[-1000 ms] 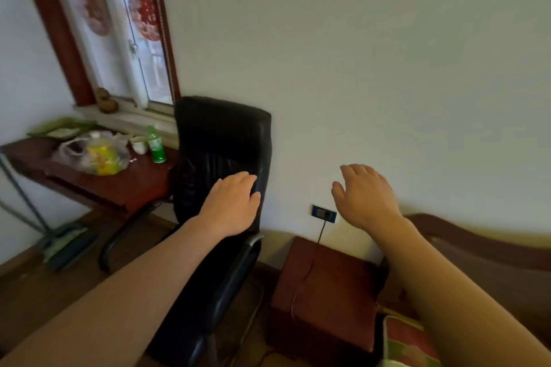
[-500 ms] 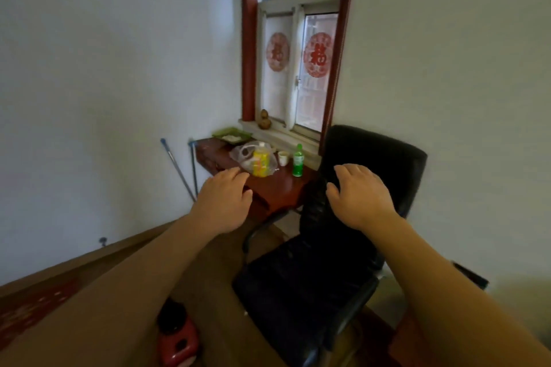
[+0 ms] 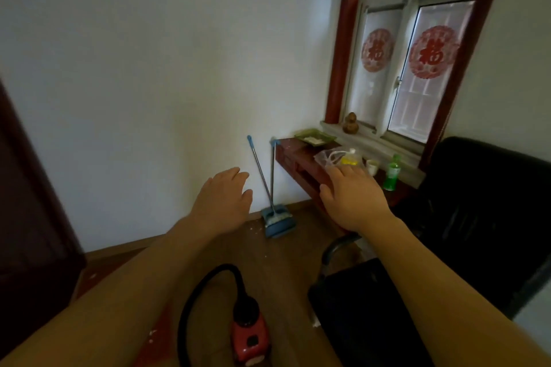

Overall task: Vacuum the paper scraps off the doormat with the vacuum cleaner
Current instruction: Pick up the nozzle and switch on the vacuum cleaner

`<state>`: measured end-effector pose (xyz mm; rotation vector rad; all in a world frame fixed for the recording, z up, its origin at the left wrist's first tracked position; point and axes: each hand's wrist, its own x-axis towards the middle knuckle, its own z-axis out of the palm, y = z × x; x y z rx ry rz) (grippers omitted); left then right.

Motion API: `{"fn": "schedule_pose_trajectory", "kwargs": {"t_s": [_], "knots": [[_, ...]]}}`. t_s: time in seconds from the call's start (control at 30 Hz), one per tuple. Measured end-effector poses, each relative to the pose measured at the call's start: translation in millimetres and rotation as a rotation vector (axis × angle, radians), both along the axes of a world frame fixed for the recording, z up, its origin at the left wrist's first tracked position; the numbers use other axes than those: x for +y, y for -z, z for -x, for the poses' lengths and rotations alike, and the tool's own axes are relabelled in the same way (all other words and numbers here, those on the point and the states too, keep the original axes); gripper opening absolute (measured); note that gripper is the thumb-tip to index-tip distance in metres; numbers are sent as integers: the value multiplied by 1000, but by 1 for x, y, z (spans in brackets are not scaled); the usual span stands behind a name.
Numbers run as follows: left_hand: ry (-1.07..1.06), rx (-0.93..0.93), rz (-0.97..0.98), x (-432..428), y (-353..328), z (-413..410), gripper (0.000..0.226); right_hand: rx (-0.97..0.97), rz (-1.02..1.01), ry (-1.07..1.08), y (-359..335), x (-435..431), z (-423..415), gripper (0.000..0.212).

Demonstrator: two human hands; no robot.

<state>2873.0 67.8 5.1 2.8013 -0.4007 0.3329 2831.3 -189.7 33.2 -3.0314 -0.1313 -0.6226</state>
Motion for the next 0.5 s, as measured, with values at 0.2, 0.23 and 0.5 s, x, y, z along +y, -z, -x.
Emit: {"fn": "schedule_pose_trajectory", "kwargs": {"t_s": [0.2, 0.23, 0.5], "knots": [[-140, 37, -20, 24, 5, -54, 54, -20, -29, -124, 11, 16, -88, 44], [-163, 41, -19, 28, 5, -63, 54, -25, -30, -144, 11, 19, -105, 43], [-322, 42, 14, 55, 5, -128, 54, -23, -15, -312, 10, 53, -220, 39]]}}
